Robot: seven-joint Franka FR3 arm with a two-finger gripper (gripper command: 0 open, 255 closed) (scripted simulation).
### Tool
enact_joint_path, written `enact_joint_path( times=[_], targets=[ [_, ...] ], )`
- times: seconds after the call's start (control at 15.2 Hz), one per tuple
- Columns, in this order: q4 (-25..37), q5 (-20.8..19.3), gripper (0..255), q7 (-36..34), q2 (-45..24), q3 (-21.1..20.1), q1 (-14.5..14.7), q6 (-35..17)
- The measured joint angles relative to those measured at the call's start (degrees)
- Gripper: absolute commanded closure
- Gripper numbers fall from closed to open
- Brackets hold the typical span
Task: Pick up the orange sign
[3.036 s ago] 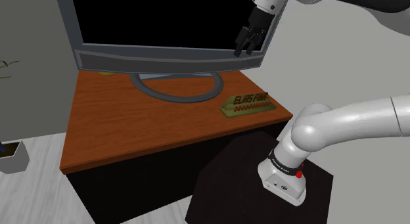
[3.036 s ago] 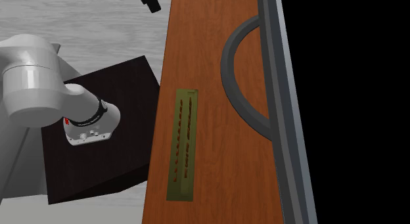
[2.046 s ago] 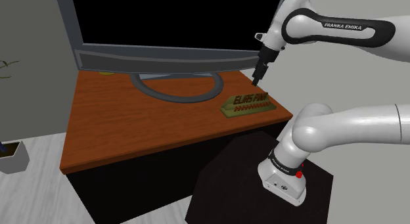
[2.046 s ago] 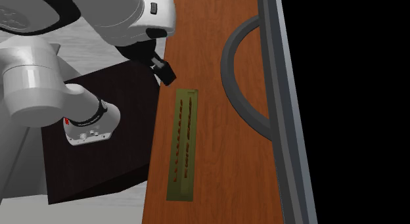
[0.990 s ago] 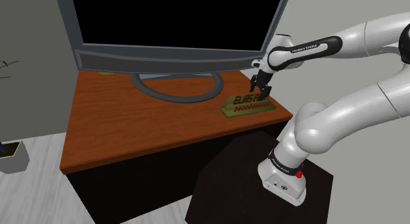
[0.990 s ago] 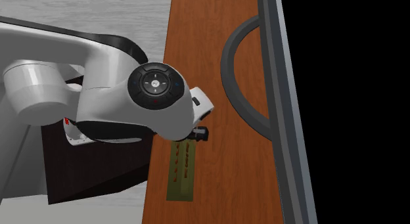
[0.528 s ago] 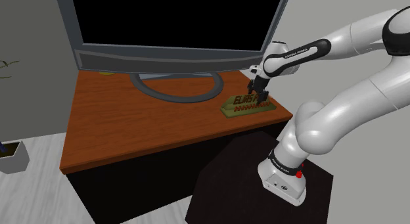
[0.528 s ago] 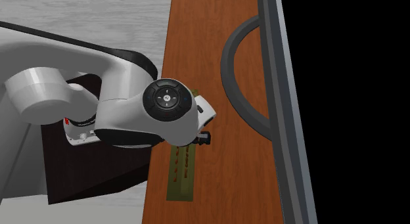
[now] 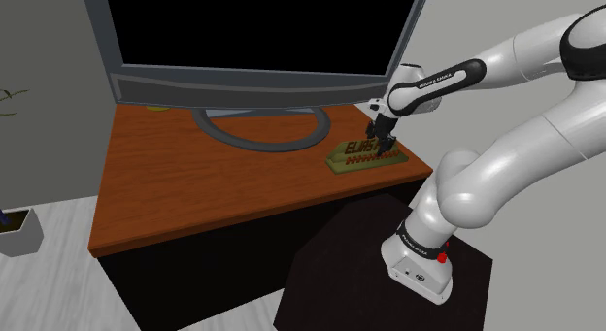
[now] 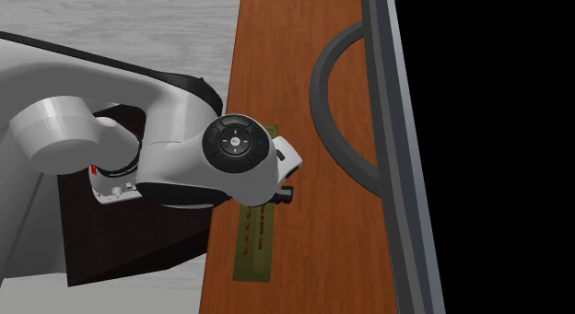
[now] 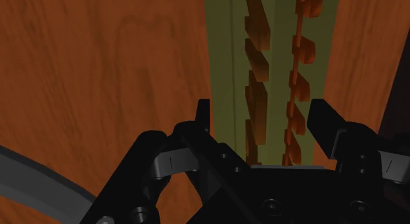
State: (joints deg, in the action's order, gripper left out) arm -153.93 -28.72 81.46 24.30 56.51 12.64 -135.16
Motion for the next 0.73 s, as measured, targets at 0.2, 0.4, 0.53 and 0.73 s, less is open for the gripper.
enact_joint_path(
  times=[0.2,0.4,0.53,0.73],
  targets=[
    [0.0,0.0,255,0.1,0.0,0.0,0.0,0.0],
    [0.2,-0.3,255,-0.4,1.2,-1.0,-0.7,1.5],
    [0.8,-0.4,255,-0.8,2.7,-2.3,-1.3,3.5],
    [1.8,-0.4,255,-1.1,4.6,-3.9,-2.1,6.4]
  ],
)
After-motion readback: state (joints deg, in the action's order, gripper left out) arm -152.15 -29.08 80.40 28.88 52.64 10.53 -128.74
